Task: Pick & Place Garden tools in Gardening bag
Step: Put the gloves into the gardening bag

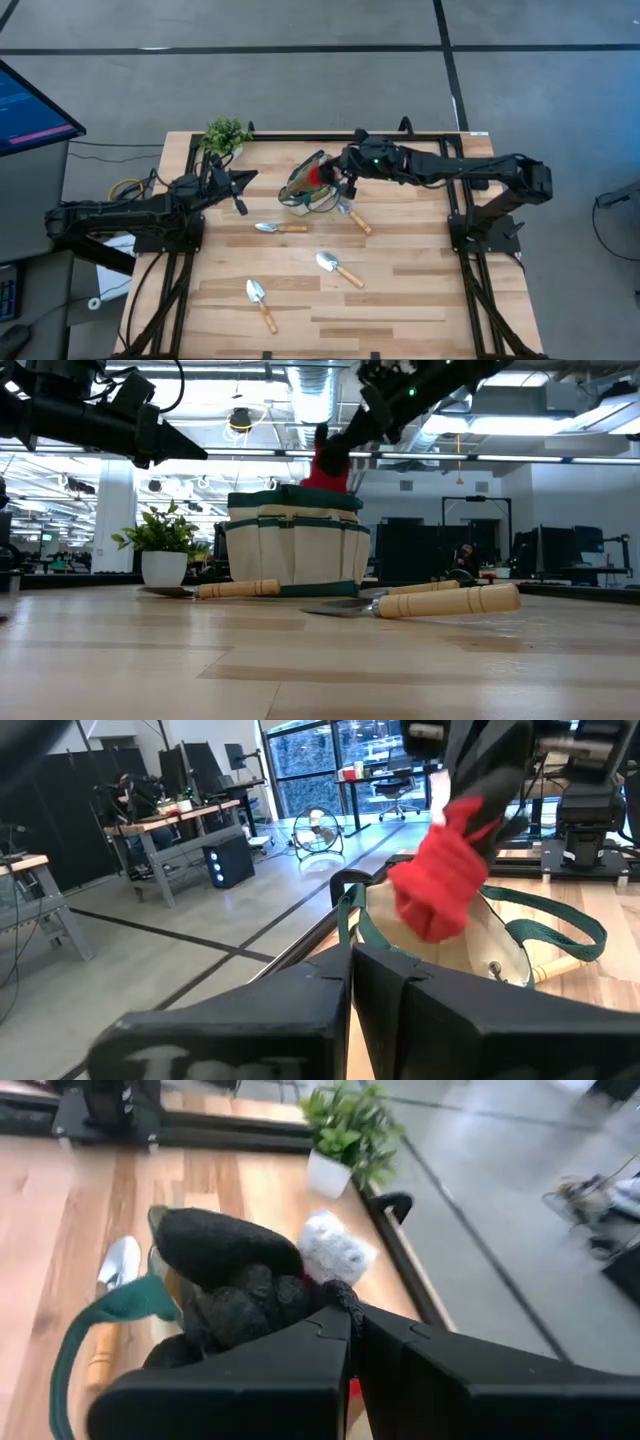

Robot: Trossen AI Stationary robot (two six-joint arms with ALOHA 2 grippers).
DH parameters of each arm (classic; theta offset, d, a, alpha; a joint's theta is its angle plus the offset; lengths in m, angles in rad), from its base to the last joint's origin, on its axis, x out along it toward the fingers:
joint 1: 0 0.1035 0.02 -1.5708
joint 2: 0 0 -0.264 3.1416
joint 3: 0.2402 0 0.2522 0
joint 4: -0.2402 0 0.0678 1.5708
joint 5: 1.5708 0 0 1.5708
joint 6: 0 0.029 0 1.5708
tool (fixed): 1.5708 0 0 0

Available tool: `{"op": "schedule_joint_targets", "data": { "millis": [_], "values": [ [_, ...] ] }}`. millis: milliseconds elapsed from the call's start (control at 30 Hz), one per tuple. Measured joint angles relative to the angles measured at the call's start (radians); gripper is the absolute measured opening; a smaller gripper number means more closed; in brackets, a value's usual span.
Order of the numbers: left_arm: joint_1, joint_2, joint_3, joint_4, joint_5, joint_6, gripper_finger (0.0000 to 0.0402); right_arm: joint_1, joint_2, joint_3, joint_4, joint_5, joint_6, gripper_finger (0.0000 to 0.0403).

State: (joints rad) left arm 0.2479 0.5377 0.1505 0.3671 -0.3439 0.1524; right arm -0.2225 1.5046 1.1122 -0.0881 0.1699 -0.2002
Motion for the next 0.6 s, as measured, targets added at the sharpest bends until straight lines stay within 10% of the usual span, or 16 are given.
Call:
{"op": "schedule_joint_targets", "data": {
  "millis": [600],
  "values": [
    [0.0, 0.0, 0.0, 0.0, 0.0, 0.0, 0.0002, -0.035, 0.165, -0.001, 0.017, -0.09, 0.061, 0.0003]
  ]
}}
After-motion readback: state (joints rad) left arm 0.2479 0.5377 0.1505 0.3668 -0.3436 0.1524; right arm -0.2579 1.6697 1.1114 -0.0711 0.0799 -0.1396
